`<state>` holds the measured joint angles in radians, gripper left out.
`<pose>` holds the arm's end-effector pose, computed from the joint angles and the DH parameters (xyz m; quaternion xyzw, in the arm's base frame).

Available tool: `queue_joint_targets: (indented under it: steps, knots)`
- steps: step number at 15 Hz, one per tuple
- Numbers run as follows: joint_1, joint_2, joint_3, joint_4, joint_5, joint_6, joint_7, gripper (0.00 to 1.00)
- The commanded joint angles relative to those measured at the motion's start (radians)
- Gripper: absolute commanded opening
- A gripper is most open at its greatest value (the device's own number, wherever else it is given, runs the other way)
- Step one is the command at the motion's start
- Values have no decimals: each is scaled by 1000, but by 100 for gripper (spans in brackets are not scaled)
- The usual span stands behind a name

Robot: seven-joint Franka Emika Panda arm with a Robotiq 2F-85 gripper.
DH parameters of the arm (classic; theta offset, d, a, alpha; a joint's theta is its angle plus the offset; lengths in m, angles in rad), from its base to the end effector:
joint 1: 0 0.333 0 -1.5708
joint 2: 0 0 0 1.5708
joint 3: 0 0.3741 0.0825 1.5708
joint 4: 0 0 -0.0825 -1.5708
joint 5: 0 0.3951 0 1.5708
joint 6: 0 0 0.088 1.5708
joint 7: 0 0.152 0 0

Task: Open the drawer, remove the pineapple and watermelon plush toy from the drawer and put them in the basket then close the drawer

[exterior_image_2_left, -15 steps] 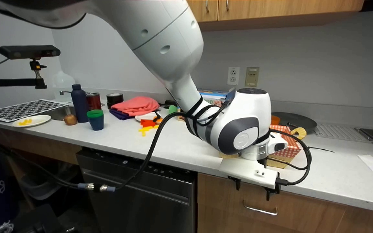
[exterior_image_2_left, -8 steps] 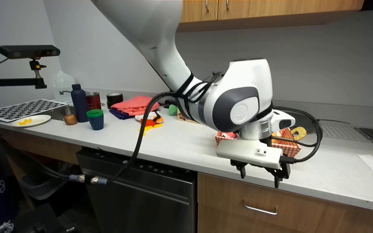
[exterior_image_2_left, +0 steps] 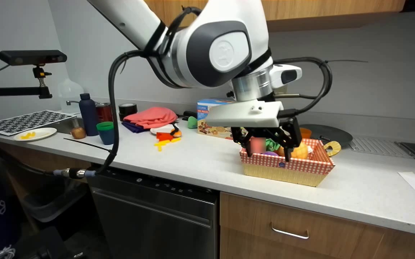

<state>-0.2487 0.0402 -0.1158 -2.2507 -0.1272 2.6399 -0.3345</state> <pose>0.5455 -0.2072 0.3923 0.9833 0.0353 0.1484 0.0988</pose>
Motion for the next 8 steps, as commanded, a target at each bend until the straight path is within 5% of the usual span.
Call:
queue_joint_targets:
  steps: [1,8]
  knots:
    - [34,-130,-19,-79,-8,-34,37,100]
    - [40,-119,-25,-66,-5,-34,31,100]
